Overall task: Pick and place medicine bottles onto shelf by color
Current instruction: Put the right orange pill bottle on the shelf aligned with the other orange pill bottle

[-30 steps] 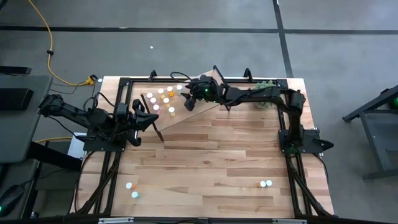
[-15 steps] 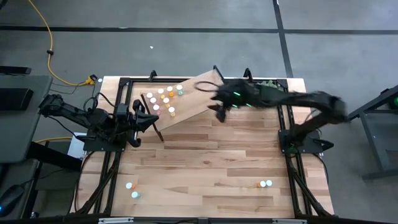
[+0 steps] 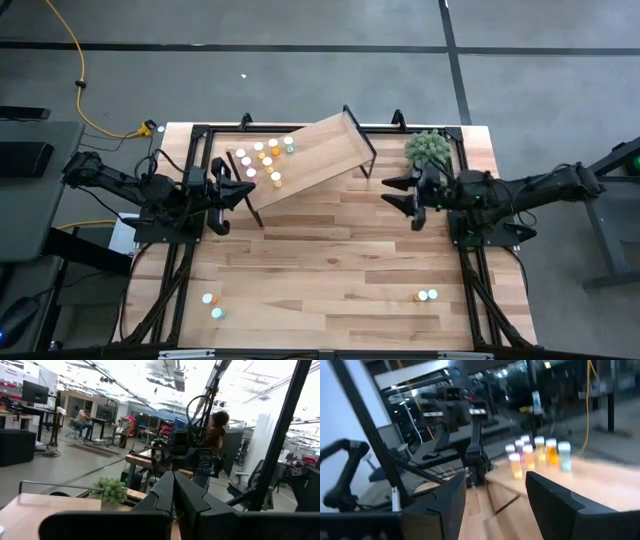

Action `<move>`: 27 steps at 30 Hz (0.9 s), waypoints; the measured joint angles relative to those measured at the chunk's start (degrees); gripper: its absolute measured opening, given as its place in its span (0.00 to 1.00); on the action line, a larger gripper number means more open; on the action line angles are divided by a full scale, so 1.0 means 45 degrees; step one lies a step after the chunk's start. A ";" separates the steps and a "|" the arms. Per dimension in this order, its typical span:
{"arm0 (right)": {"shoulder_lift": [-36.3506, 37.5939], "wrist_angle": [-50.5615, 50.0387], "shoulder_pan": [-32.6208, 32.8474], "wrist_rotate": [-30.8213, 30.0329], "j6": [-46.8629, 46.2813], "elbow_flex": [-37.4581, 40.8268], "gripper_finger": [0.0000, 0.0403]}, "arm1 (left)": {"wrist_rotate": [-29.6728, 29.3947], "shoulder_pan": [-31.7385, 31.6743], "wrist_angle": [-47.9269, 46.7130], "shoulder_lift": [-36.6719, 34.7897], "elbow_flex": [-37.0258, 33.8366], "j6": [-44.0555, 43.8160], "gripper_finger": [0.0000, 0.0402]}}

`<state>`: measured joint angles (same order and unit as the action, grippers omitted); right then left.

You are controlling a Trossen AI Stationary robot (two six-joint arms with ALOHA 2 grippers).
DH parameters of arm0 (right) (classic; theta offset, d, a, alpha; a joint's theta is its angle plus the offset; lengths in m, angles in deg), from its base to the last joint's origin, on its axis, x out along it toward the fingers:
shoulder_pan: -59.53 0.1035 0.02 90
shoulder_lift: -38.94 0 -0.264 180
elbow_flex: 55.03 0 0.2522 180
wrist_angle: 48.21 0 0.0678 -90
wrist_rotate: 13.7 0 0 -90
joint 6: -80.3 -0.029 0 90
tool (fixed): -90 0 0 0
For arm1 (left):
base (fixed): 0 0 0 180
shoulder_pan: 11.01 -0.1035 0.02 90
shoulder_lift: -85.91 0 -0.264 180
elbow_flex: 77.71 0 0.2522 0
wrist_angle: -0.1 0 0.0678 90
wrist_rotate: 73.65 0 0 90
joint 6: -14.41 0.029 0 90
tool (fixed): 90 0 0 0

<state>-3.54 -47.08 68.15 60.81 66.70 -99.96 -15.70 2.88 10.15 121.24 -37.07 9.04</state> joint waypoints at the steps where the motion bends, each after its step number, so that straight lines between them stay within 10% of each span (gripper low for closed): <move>1: -0.0008 0.0089 0.0091 -0.0001 0.0497 -0.0035 0.49 | -0.0001 0.0000 0.0001 0.0000 0.0000 0.0000 0.00; 22: -0.0226 0.0034 0.0267 -0.0099 0.0645 -0.0746 0.49 | -0.0025 0.0000 0.0001 0.0000 0.0000 -0.0092 0.00; 27: -0.0969 -0.3577 0.0958 -0.0126 0.0380 -0.2880 0.49 | -0.0025 0.0000 0.0001 0.0000 0.0000 -0.0092 0.00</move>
<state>-7.90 -63.17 72.46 60.24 68.41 -112.92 -15.81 2.88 10.15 121.24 -37.07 8.63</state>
